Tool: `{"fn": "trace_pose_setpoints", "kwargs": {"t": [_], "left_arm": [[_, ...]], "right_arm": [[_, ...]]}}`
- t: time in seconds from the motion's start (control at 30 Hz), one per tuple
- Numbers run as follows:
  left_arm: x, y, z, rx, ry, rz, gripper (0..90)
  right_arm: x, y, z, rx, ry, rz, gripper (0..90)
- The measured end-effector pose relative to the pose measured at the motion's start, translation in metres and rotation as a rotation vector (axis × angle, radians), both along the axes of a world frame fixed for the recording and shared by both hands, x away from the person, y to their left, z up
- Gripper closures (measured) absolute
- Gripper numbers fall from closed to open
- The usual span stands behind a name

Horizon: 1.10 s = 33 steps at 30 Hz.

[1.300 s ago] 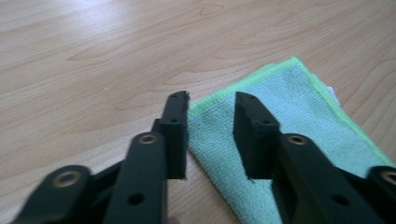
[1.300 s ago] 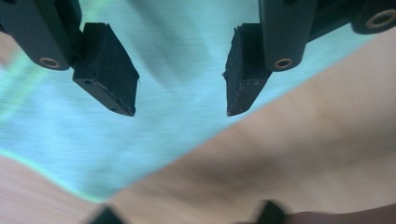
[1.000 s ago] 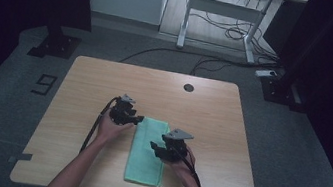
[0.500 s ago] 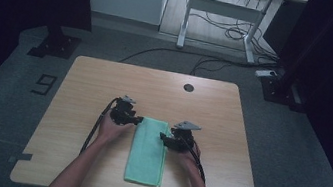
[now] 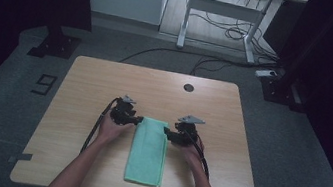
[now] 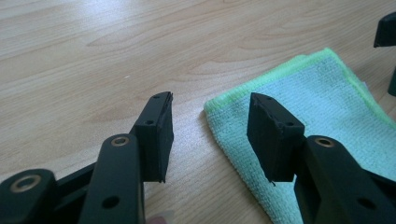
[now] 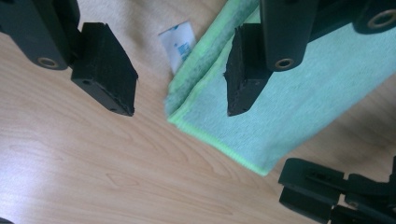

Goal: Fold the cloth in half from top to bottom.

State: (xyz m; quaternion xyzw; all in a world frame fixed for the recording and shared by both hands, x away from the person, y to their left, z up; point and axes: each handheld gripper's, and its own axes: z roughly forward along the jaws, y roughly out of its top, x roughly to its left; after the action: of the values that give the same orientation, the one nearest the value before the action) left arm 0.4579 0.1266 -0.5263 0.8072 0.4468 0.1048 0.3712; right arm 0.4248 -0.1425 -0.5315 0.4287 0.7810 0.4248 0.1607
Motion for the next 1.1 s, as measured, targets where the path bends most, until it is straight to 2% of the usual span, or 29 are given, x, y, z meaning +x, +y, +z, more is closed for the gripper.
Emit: {"fn": "trace_pose_setpoints", "kwargs": {"t": [0.3, 0.4, 0.77, 0.87, 0.97, 1.1], "left_arm": [[0.004, -0.002, -0.005, -0.014, 0.023, 0.005, 52.0], [0.006, -0.004, -0.007, -0.007, 0.032, -0.001, 52.1], [0.007, -0.009, -0.012, -0.011, 0.048, 0.003, 54.5], [0.005, -0.01, -0.012, 0.0, 0.037, 0.003, 57.4], [0.003, -0.011, -0.013, -0.002, 0.034, 0.0, 61.5], [0.001, -0.015, -0.013, 0.02, 0.025, -0.016, 67.6]], "right_arm": [[0.016, 0.013, -0.005, -0.008, 0.02, -0.003, 45.3], [0.02, 0.019, -0.009, -0.033, 0.04, -0.002, 45.6], [0.026, 0.021, -0.016, -0.059, 0.06, -0.006, 48.6], [0.026, 0.02, -0.017, -0.056, 0.059, -0.011, 50.4], [0.025, 0.021, -0.017, -0.076, 0.045, -0.009, 53.0], [0.025, 0.02, -0.017, -0.073, 0.04, -0.001, 59.8]]}}
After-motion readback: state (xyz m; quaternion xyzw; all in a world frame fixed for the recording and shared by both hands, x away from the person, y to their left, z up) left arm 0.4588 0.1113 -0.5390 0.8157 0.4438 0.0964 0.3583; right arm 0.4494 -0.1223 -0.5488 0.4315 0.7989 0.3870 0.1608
